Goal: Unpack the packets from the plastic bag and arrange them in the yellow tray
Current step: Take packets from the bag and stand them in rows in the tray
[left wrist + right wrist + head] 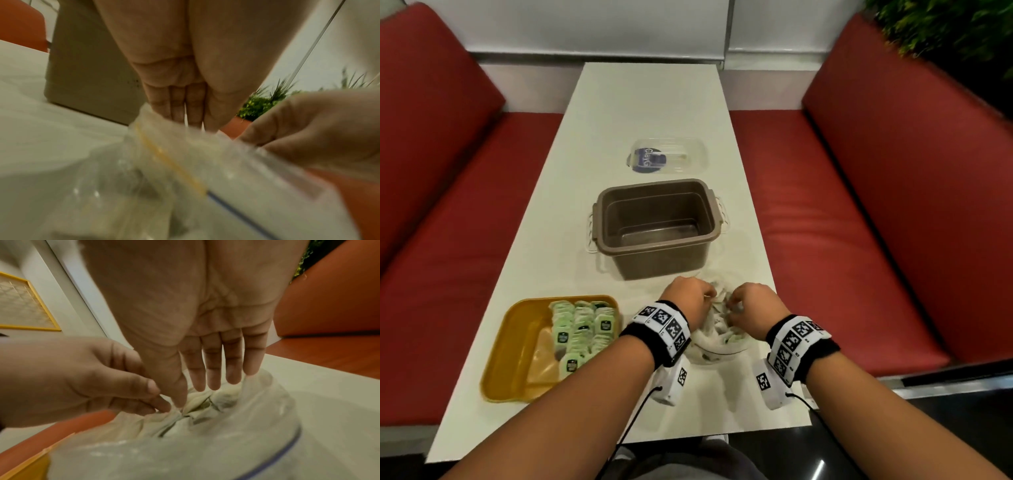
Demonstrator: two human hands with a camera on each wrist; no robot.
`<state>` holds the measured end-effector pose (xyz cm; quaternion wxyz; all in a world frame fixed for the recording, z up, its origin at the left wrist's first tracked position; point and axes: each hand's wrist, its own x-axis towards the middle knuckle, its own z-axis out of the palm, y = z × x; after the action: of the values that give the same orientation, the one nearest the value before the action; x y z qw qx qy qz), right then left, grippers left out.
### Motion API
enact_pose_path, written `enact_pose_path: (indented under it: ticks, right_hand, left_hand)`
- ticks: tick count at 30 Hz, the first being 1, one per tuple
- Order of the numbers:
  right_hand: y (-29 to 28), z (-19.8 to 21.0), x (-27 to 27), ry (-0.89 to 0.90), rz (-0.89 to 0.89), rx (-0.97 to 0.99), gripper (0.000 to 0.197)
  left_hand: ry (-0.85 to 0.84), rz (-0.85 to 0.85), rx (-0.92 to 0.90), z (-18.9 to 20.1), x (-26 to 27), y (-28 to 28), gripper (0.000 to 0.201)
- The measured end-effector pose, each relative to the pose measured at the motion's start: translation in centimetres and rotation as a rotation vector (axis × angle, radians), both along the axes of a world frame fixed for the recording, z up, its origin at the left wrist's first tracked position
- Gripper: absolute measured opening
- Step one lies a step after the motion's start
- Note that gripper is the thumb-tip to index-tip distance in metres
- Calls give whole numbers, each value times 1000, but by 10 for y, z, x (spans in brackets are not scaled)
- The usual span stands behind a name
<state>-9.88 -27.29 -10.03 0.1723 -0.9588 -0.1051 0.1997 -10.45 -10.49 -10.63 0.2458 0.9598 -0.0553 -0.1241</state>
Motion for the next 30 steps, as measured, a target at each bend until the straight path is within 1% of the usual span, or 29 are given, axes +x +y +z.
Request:
enact_pose_path:
  ticks: [2, 5, 8, 10, 13, 16, 18, 20, 21, 23, 24, 25, 28, 30]
  right_hand:
    - [-9, -3, 3, 16, 72, 17, 28]
    - [-18, -10, 8, 19, 116, 57, 43]
    - [-23, -16, 13, 32, 150, 62, 50]
    - [-26, -17, 17, 43, 150, 80, 54]
    - [-31, -20, 22, 56, 103, 155, 51]
    - [-36, -23, 28, 81, 60, 209, 55]
    - [-37, -24, 32, 93, 31, 288, 56]
    - [-38, -25, 36, 104, -12, 405, 52]
    - [-38, -25, 37, 104, -33, 462, 45]
    - [-39, -26, 40, 91, -75, 549, 20]
    - [-39, -25, 41, 98, -104, 591, 7]
    - [-40, -24, 42, 98, -134, 612, 6]
    - [-42, -28, 44, 50, -186, 620, 20]
    - [-44, -29, 43, 23, -177, 609, 18]
  left_hand:
    - [42, 36, 67, -11, 8, -9, 31]
    - [31, 54, 151, -22, 18, -16, 33]
    - [29, 68, 213, -30, 24, -19, 29]
    - [30, 87, 199, -32, 27, -21, 26]
    - [17, 94, 179, -30, 30, -18, 21]
    - [-77, 106, 130, -22, 25, -12, 17]
    - [-163, 163, 29, -16, 19, -8, 15]
    - [-203, 233, -160, -11, 14, -8, 12]
    - [-207, 250, -247, -10, 12, -9, 12]
    - [-181, 249, -336, -11, 11, -13, 11]
    - [-155, 244, -334, -14, 11, -16, 11]
    - [-125, 241, -305, -18, 12, -18, 13]
    - [-67, 247, -102, -28, 18, -23, 13]
    - [-49, 228, 72, -30, 21, -28, 20]
